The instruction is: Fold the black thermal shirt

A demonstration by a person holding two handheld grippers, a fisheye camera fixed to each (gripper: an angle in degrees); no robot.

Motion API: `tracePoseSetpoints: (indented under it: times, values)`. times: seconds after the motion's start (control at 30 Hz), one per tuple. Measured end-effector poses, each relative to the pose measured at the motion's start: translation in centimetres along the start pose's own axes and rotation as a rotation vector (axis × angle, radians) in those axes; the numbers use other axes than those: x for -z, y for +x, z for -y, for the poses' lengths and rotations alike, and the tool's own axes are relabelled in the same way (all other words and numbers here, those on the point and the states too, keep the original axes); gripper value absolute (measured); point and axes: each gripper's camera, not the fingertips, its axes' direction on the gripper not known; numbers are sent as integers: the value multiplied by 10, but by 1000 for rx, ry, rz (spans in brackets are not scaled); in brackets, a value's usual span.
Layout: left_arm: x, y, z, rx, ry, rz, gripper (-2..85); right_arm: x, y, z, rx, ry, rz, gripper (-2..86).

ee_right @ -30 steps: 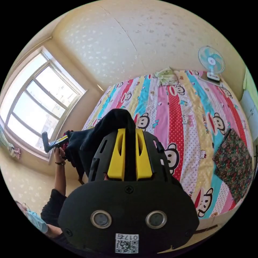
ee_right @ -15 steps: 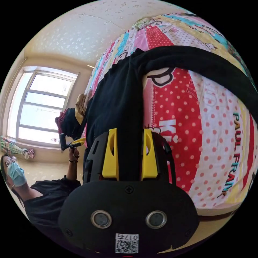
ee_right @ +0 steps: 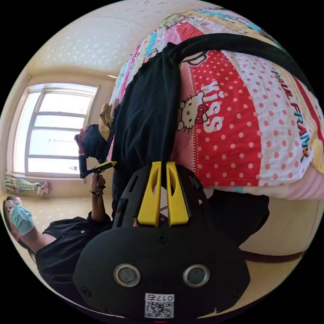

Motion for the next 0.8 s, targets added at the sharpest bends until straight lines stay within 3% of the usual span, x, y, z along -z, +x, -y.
tracePoseSetpoints:
  times: [0.07, 0.2, 0.37, 0.5, 0.57, 0.8]
  values:
    - [30, 9, -3, -67, -37, -4, 40, 18, -9, -10, 21, -15, 10, 33]
    - [40, 14, -19, -104, -146, -69, 42, 30, -31, -53, 42, -97, -151, 30]
    - [-12, -9, -22, 34, -259, -129, 50, 0, 22, -81, -94, -106, -92, 30]
    - [-4, -8, 5, 5, -236, -305, 10, 20, 61, -85, -42, 111, 281, 33]
    - [20, 4, 31, -37, -179, -281, 8, 39, 73, -78, -10, 212, 362, 43]
    - [36, 19, 119, -38, 51, -182, 69, 109, 150, -43, -188, 701, 300, 122]
